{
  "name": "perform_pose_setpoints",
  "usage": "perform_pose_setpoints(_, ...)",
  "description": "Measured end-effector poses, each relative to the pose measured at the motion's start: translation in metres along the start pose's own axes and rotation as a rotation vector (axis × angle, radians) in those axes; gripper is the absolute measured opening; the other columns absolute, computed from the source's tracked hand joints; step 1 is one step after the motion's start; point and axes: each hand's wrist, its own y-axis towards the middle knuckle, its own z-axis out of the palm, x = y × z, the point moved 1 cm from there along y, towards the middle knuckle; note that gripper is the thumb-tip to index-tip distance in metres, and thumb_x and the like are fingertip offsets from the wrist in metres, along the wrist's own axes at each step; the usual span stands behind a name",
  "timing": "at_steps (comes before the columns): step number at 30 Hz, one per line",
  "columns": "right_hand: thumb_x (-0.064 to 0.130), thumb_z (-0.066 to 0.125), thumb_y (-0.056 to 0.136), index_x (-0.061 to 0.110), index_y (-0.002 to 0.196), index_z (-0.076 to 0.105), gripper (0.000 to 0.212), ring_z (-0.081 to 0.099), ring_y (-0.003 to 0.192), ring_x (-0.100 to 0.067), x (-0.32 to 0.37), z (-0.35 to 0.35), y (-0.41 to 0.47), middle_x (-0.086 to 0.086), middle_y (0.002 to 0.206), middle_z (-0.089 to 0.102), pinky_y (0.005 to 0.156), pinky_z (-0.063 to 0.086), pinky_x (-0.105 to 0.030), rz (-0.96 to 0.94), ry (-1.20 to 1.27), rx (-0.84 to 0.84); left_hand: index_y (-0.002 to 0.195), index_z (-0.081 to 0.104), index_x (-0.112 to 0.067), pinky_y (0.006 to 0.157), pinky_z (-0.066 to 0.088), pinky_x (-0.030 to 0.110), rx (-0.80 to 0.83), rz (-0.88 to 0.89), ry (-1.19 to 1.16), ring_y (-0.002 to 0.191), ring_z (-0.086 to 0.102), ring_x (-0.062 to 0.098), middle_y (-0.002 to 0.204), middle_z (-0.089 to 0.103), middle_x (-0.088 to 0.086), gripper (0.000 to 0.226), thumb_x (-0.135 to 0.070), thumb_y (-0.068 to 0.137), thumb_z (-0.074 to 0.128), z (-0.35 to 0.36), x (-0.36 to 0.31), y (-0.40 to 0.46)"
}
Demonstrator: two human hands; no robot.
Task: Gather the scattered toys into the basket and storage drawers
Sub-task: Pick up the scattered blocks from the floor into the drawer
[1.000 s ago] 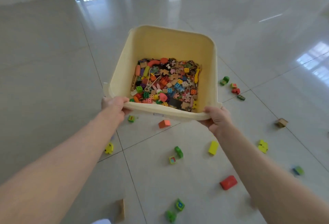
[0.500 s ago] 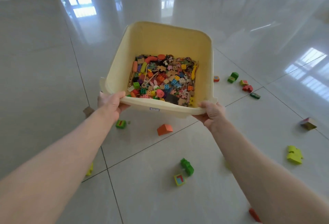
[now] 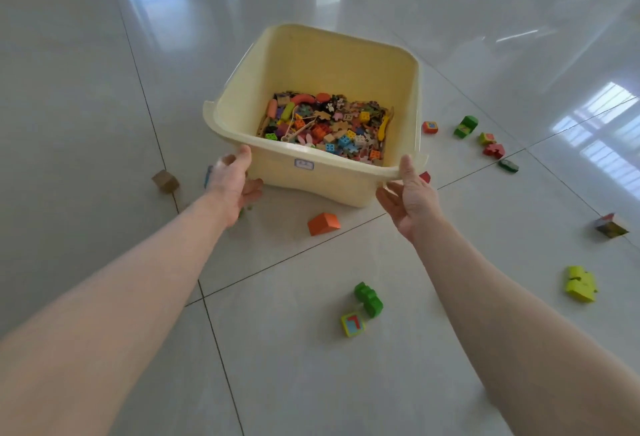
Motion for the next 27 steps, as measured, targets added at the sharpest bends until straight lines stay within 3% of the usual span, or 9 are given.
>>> perform_pose_setpoints(5, 0.026, 0.045, 0.098, 0.01, 0.1, 0.055, 0.019, 0.056, 0.08, -0.019, -0.064, -0.034, -0.033, -0.008, 0.09, 0.058, 0.074, 0.048, -0.029, -0.159, -0.532, 0.031, 0.137, 0.037, -0.01, 0.092, 0.045, 0.032, 0.127, 0.259, 0.523, 0.112, 0.054, 0.022, 0.132, 0.049, 0.012, 0.05, -0.025, 0.092, 0.054, 0.001, 0.068, -0.047)
perform_pose_setpoints(7, 0.023, 0.044, 0.097, 0.007, 0.114, 0.056, 0.026, 0.059, 0.093, -0.022, -0.076, -0.047, -0.044, -0.01, 0.103, 0.062, 0.086, 0.048, -0.034, -0.266, -0.825, 0.096, 0.137, 0.039, -0.009, 0.09, 0.043, 0.027, 0.27, 0.342, 0.706, 0.111, 0.054, 0.021, 0.13, 0.051, 0.013, 0.052, -0.021, 0.09, 0.058, 0.007, 0.092, -0.072)
perform_pose_setpoints(10, 0.025, 0.044, 0.097, 0.015, 0.133, 0.047, 0.037, 0.052, 0.116, -0.02, -0.07, -0.057, -0.055, -0.004, 0.129, 0.055, 0.099, 0.037, -0.029, -0.401, -1.183, 0.203, 0.135, 0.042, -0.013, 0.094, 0.04, 0.027, 0.465, 0.486, 1.123, 0.118, 0.051, 0.02, 0.133, 0.049, 0.006, 0.052, -0.027, 0.088, 0.06, 0.022, 0.129, -0.104)
perform_pose_setpoints(14, 0.03, 0.044, 0.097, 0.019, 0.14, 0.036, 0.045, 0.045, 0.125, -0.024, -0.063, -0.062, -0.05, -0.007, 0.141, 0.043, 0.104, 0.035, -0.034, -0.388, -1.31, 0.197, 0.134, 0.038, -0.014, 0.093, 0.035, 0.029, 0.543, 0.568, 1.44, 0.123, 0.042, 0.024, 0.134, 0.043, 0.005, 0.05, -0.031, 0.09, 0.054, 0.04, 0.171, -0.12)
perform_pose_setpoints(18, 0.033, 0.046, 0.095, 0.023, 0.141, 0.033, 0.049, 0.046, 0.125, -0.024, -0.059, -0.066, -0.044, -0.007, 0.14, 0.042, 0.104, 0.035, -0.035, -0.351, -1.303, 0.177, 0.135, 0.034, -0.016, 0.094, 0.032, 0.031, 0.439, 0.72, 1.692, 0.124, 0.036, 0.023, 0.135, 0.04, 0.001, 0.049, -0.031, 0.091, 0.052, 0.046, 0.188, -0.119)
perform_pose_setpoints(20, 0.035, 0.048, 0.094, 0.022, 0.14, 0.035, 0.049, 0.046, 0.123, -0.023, -0.06, -0.068, -0.044, -0.007, 0.136, 0.045, 0.1, 0.036, -0.032, -0.353, -1.309, 0.199, 0.132, 0.037, -0.016, 0.092, 0.033, 0.029, 0.43, 0.716, 1.677, 0.122, 0.04, 0.021, 0.132, 0.044, 0.001, 0.044, -0.028, 0.092, 0.05, 0.044, 0.188, -0.12)
perform_pose_setpoints(22, 0.037, 0.051, 0.093, 0.02, 0.134, 0.04, 0.046, 0.048, 0.115, -0.021, -0.062, -0.069, -0.043, -0.005, 0.12, 0.049, 0.088, 0.035, -0.026, -0.374, -1.374, 0.221, 0.128, 0.041, -0.015, 0.088, 0.036, 0.028, 0.394, 0.619, 1.464, 0.117, 0.047, 0.021, 0.124, 0.052, 0.002, 0.042, -0.025, 0.089, 0.054, 0.038, 0.184, -0.12)
perform_pose_setpoints(25, 0.041, 0.055, 0.089, 0.015, 0.123, 0.044, 0.044, 0.047, 0.096, -0.019, -0.066, -0.068, -0.042, 0.001, 0.103, 0.044, 0.077, 0.032, -0.027, -0.423, -1.449, 0.227, 0.126, 0.043, -0.013, 0.074, 0.043, 0.029, 0.224, 0.327, 0.811, 0.087, 0.057, 0.022, 0.093, 0.057, 0.002, 0.045, -0.018, 0.086, 0.062, 0.028, 0.17, -0.122)
perform_pose_setpoints(27, 0.044, 0.058, 0.086, 0.014, 0.12, 0.043, 0.047, 0.046, 0.091, -0.018, -0.068, -0.067, -0.041, 0.001, 0.102, 0.044, 0.075, 0.034, -0.029, -0.421, -1.479, 0.241, 0.124, 0.046, -0.018, 0.065, 0.044, 0.028, 0.134, 0.012, 0.265, 0.069, 0.051, 0.018, 0.081, 0.052, 0.004, 0.035, -0.008, 0.09, 0.05, 0.022, 0.155, -0.124)
